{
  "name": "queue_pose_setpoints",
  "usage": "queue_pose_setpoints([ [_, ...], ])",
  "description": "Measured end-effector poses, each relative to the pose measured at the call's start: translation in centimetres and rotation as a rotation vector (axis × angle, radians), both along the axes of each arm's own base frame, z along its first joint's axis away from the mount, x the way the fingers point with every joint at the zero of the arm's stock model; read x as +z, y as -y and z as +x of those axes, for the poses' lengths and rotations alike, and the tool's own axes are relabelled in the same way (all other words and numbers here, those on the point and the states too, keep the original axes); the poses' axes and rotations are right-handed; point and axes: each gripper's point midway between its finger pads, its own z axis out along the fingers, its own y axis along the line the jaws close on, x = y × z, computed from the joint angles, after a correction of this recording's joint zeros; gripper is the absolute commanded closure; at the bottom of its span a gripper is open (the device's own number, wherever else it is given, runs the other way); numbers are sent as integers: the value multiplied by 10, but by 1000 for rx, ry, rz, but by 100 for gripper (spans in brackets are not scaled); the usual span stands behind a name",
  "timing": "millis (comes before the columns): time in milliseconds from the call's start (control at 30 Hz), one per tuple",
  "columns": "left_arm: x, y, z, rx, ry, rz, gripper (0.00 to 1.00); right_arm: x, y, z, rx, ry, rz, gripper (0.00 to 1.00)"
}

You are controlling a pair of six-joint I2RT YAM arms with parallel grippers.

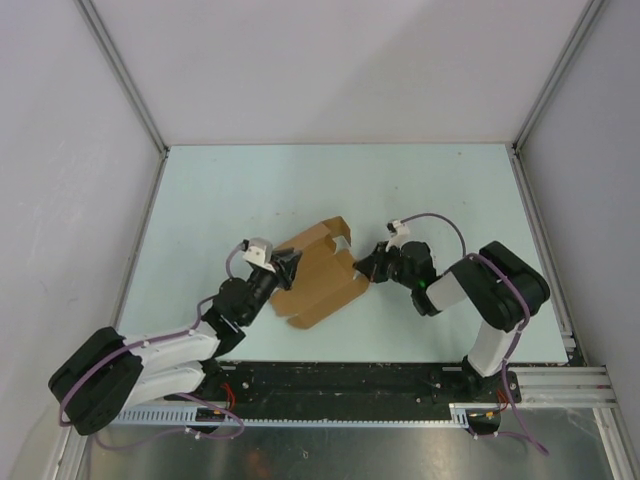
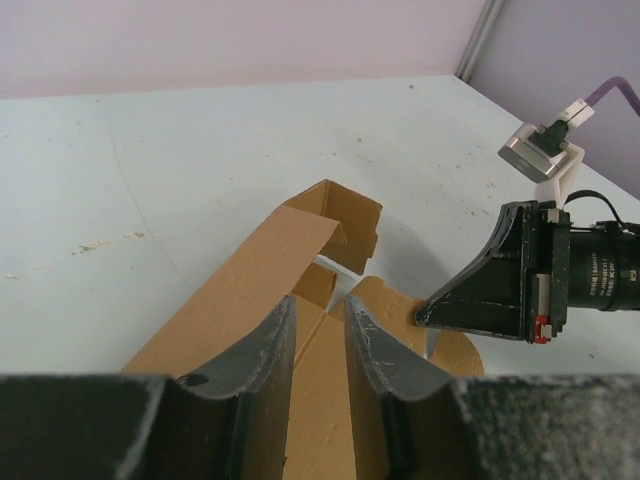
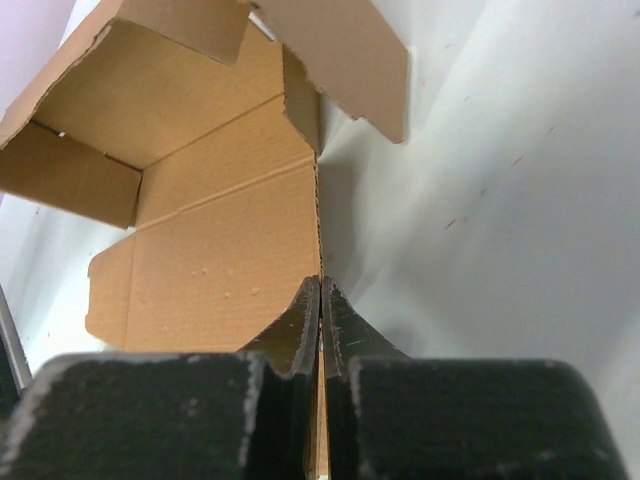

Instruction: Fold the paper box

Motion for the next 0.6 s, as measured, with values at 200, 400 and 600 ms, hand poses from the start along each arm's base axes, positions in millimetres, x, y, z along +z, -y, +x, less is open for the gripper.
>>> queue_pose_setpoints([
  [200, -5, 15, -12, -45, -11, 13, 69, 3, -13, -30, -79, -11, 2, 100],
  [400, -13, 29, -24, -85, -24, 35, 69, 1, -25, -47, -147, -34, -6, 64],
  [600, -48, 47, -37, -135, -88, 120, 69, -1, -8, -47, -212, -38, -60, 52],
])
